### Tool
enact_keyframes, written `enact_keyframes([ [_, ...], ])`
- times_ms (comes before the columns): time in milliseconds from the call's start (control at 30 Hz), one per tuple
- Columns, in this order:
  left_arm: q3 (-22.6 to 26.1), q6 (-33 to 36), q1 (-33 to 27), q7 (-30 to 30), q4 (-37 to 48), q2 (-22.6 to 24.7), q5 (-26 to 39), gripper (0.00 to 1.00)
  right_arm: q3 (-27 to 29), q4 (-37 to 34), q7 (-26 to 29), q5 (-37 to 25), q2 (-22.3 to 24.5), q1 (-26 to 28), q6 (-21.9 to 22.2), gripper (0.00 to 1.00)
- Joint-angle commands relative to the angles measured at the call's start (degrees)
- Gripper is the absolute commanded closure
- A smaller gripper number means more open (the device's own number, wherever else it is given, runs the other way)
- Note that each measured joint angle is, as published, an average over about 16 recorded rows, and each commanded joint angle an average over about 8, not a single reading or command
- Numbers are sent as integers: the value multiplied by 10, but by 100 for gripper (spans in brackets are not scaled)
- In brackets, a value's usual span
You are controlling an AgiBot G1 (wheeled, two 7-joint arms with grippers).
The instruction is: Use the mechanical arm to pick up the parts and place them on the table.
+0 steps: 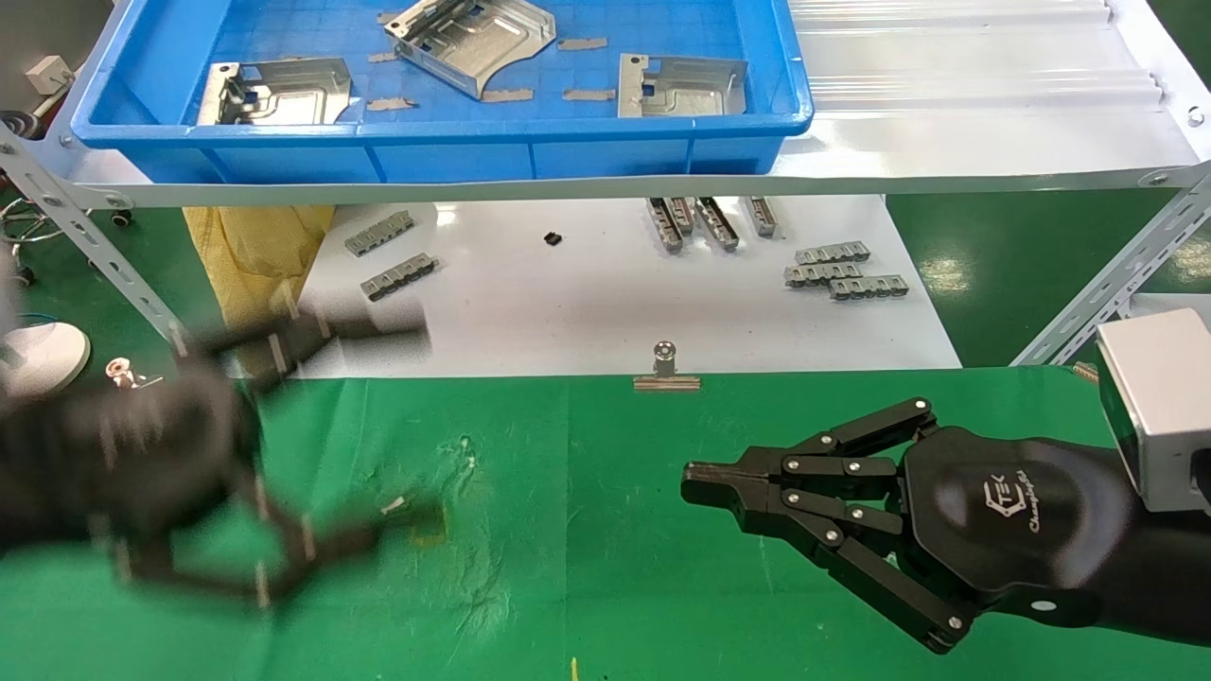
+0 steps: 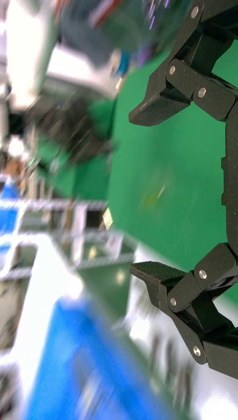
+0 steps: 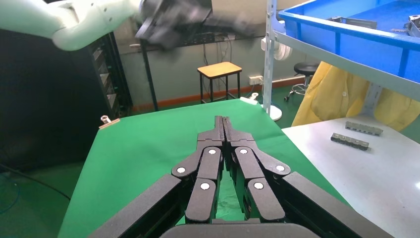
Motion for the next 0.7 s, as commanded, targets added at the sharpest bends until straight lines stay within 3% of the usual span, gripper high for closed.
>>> enact_keyframes([
  [33,-2,-11,-29,-9,5,3,6,0,0,0,0,0,0,0,0,100],
  [167,29,-33,-133,-16,84,57,71,0,0,0,0,0,0,0,0,100],
  [400,85,-77,-294,8,300,167,180,0,0,0,0,0,0,0,0,100],
  [700,129,-281,-412,50,544,303,284,0,0,0,0,0,0,0,0,100],
])
